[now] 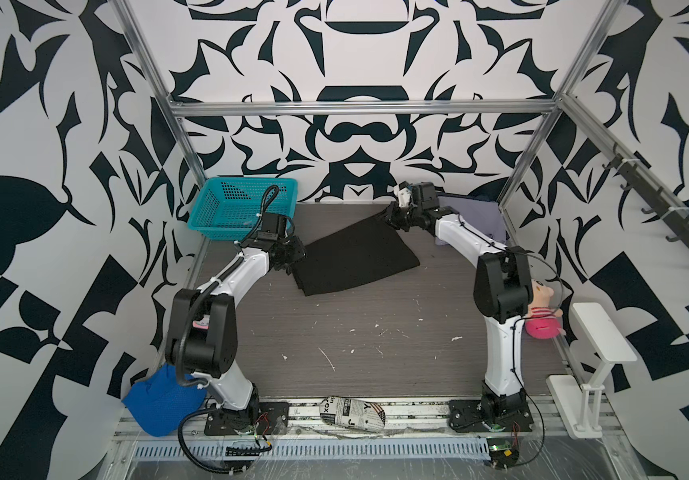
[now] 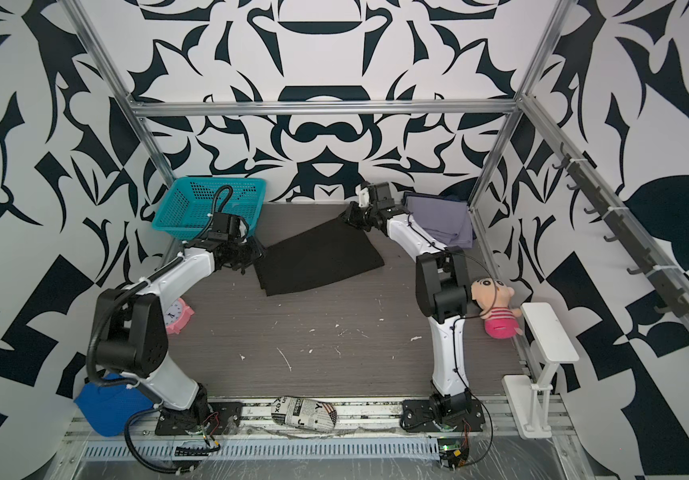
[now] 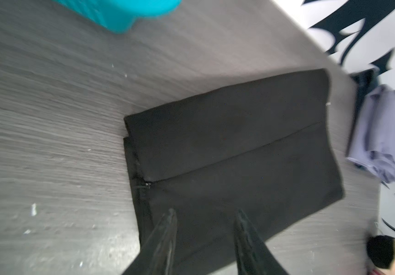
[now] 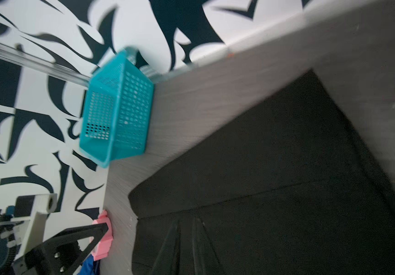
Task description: Fold and stack the skirts
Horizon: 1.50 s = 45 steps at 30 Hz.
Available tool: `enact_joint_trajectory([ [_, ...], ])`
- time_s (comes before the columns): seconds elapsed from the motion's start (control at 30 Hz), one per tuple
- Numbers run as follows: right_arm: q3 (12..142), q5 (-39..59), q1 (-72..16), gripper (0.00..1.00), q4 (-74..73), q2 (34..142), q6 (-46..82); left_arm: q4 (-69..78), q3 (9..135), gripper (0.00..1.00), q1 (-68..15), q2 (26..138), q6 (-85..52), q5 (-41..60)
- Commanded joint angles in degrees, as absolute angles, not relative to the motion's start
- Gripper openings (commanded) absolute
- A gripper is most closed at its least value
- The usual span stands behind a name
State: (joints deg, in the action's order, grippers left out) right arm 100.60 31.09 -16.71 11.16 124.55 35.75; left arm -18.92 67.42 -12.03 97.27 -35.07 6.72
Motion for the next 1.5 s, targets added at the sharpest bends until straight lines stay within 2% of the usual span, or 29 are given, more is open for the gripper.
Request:
enact_joint_trajectory([
  [0.0, 96.4, 29.9, -16.6, 0.15, 8.2, 123.2, 34.6, -16.2, 64.7, 0.42, -12.7, 99.1, -36.7, 7.6],
  [0.27, 88.8, 27.8, -16.6, 0.14, 5.3, 123.4, 31.4, -10.4, 56.3, 0.40, -12.7, 100.1, -39.6, 7.3],
  [0.57, 78.1, 25.7, -16.6, 0.13, -0.3, 121.9, 31.5, -9.4, 52.9, 0.34, -12.7, 100.7, -39.7, 6.9],
  [0.9, 49.6, 23.2, -18.4, 0.13, -5.4, 105.7, 36.9, -12.5, 45.4, 0.35, -9.0, 90.1, -35.6, 5.8],
  [1.0, 45.9, 23.7, -19.3, 0.14, -7.2, 101.8, 40.2, -12.5, 45.2, 0.36, -6.3, 88.6, -34.1, 6.2],
  [1.13, 48.3, 24.8, -20.2, 0.21, -5.2, 98.0, 43.2, -14.1, 48.4, 0.45, -5.0, 87.5, -33.3, 6.6],
  [1.2, 50.6, 25.9, -20.2, 0.25, -4.1, 95.9, 43.7, -12.9, 48.9, 0.54, -5.0, 86.0, -33.7, 8.1],
  [1.33, 53.0, 25.6, -19.4, 0.32, -4.3, 91.5, 44.0, -1.2, 43.2, 0.99, -4.9, 82.9, -37.5, 13.3],
  [1.47, 55.0, 24.3, -18.6, 0.35, -4.1, 91.2, 42.4, 1.0, 42.5, 1.00, -5.1, 88.5, -38.3, 16.0],
])
